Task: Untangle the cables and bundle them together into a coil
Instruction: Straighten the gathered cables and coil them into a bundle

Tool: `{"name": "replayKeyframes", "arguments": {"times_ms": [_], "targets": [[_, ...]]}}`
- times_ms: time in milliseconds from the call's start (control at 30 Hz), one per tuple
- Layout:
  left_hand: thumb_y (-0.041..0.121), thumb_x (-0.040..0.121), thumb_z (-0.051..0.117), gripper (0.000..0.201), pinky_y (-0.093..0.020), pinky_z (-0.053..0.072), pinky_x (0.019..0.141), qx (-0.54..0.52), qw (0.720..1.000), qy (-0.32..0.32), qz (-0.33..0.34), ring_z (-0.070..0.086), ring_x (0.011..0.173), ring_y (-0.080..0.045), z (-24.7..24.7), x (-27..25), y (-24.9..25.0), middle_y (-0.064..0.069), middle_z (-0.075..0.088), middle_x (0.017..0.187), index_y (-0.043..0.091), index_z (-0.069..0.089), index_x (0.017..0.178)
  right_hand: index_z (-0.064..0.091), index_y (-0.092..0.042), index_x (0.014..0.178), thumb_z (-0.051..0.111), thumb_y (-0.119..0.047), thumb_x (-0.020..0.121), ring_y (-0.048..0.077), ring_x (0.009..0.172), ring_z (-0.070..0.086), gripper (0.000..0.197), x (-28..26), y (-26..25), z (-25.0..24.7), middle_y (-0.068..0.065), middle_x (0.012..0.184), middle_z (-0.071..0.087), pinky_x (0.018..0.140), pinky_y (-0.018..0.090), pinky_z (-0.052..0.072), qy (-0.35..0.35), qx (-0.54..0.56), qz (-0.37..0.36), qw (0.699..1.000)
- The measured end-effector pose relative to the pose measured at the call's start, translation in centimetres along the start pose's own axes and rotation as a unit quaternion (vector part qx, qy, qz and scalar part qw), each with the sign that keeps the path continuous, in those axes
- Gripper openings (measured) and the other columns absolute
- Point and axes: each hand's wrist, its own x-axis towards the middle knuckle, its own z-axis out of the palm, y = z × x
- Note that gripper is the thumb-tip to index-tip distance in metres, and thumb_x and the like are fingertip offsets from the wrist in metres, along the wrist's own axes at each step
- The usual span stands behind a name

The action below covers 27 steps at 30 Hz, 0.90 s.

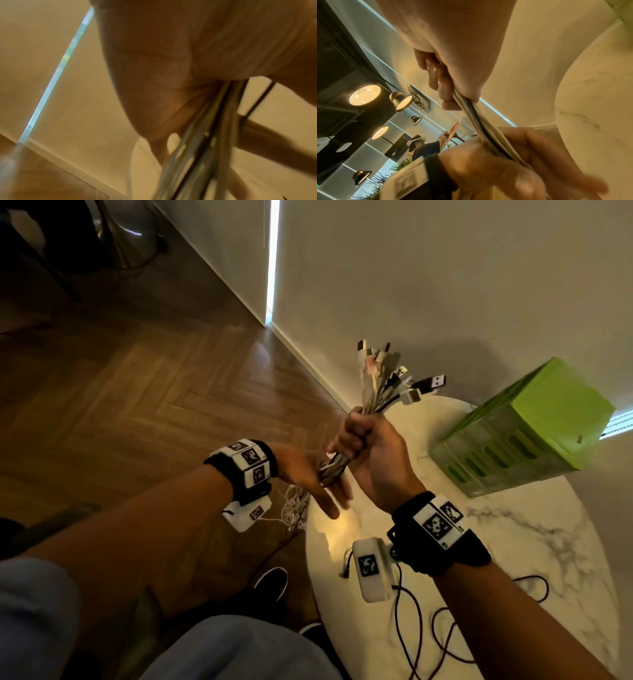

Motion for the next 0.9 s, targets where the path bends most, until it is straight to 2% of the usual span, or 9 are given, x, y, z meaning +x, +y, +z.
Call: {"name": "replayKeyframes", "arguments": {"times_ms": [100, 167, 300, 367, 467, 567, 700, 833, 900], "targets": [[0.040, 0.083, 0.079, 0.024, -0.030, 0.053, 0.081, 0.092, 0.995, 0.012, -0.039, 0.068, 0.082, -0.014, -2.5, 0.6, -1.1, -0.005, 0.075, 0.096, 0.021, 0.074, 0.096, 0.040, -0.017, 0.068, 0.044, -0.014, 0.087, 0.022, 0.065, 0.019, 0.020, -0.5, -0.6, 0.1, 0.002, 0.066, 0.023, 0.074, 0.034, 0.036, -0.020, 0.005, -0.002, 1.000], [0.036, 0.084, 0.078, 0.023, -0.034, 0.051, 0.076, 0.120, 0.979, 0.161, -0.034, 0.060, 0.074, -0.015, -5.9, -0.1, -1.8, -0.002, 0.069, 0.087, 0.020, 0.069, 0.098, 0.053, -0.017, 0.065, 0.039, -0.012, 0.092, 0.025, 0.071, 0.047, 0.031, -0.6, -0.7, -0.2, 0.004, 0.064, 0.042, 0.092, 0.041, 0.042, -0.037, -0.029, -0.027, 0.999], [0.036, 0.085, 0.071, 0.027, -0.040, 0.052, 0.071, 0.105, 0.809, 0.578, 0.026, 0.057, 0.075, -0.019, -9.4, 0.1, -3.8, 0.007, 0.058, 0.083, 0.031, 0.047, 0.097, 0.066, -0.008, 0.082, 0.028, -0.009, 0.101, 0.032, 0.123, 0.060, 0.043, -0.7, -0.2, -0.1, 0.009, 0.082, 0.069, 0.119, 0.049, 0.027, -0.041, -0.080, -0.076, 0.993], [0.030, 0.096, 0.063, 0.016, -0.037, 0.052, 0.070, -0.002, 0.776, 0.629, 0.049, 0.060, 0.073, -0.017, -8.6, 0.9, -4.5, 0.004, 0.059, 0.085, 0.026, 0.048, 0.095, 0.063, -0.015, 0.074, 0.026, -0.010, 0.103, 0.035, 0.115, 0.064, 0.048, -1.0, -0.2, 0.2, 0.007, 0.068, 0.062, 0.115, 0.044, 0.034, -0.032, -0.068, -0.083, 0.994], [0.010, 0.102, 0.053, 0.012, -0.028, 0.044, 0.076, -0.010, 0.890, 0.455, -0.022, 0.064, 0.088, -0.019, -5.4, 1.2, -5.2, -0.016, 0.067, 0.101, 0.008, 0.065, 0.103, 0.049, -0.017, 0.066, 0.029, -0.011, 0.104, 0.029, 0.071, 0.058, 0.043, -0.5, -1.3, 0.2, 0.001, 0.054, 0.039, 0.102, 0.035, 0.045, 0.009, -0.049, -0.085, 0.995], [0.043, 0.102, 0.050, 0.024, -0.030, 0.044, 0.066, 0.078, 0.961, 0.241, -0.113, 0.062, 0.071, -0.023, -1.7, 1.2, -6.0, -0.007, 0.066, 0.080, 0.026, 0.064, 0.092, 0.040, -0.022, 0.061, 0.037, -0.014, 0.098, 0.017, 0.056, 0.030, 0.038, 0.7, -2.7, -0.9, -0.001, 0.059, 0.019, 0.084, 0.035, 0.047, 0.048, -0.021, -0.067, 0.996], [0.084, 0.077, 0.052, 0.075, -0.039, 0.051, 0.092, 0.006, 0.989, 0.076, -0.125, 0.074, 0.087, -0.023, 0.5, 2.1, -7.3, -0.008, 0.074, 0.086, 0.016, 0.066, 0.105, 0.040, -0.021, 0.072, 0.044, -0.011, 0.095, 0.013, 0.056, 0.030, 0.026, 1.5, -3.2, -2.4, -0.007, 0.058, 0.030, 0.070, 0.035, 0.039, 0.047, -0.090, -0.083, 0.991], [0.053, 0.088, 0.070, 0.057, -0.039, 0.043, 0.111, -0.002, 0.998, 0.050, -0.028, 0.060, 0.119, -0.012, -0.4, 0.7, -6.6, 0.001, 0.064, 0.131, 0.022, 0.054, 0.134, 0.039, -0.018, 0.080, 0.044, -0.005, 0.092, 0.014, 0.057, 0.031, 0.018, 1.6, -3.4, -3.5, -0.004, 0.060, 0.033, 0.069, 0.036, 0.037, 0.026, -0.131, -0.079, 0.988], [0.059, 0.084, 0.066, 0.067, -0.023, 0.042, 0.107, -0.071, 0.992, 0.094, 0.051, 0.049, 0.120, 0.006, -0.6, -0.4, -4.3, 0.015, 0.051, 0.134, 0.029, 0.041, 0.138, 0.037, -0.018, 0.078, 0.048, -0.004, 0.084, 0.015, 0.059, 0.033, 0.019, 1.2, -3.3, -4.0, -0.002, 0.062, 0.033, 0.069, 0.037, 0.036, 0.009, -0.179, -0.063, 0.982]]}}
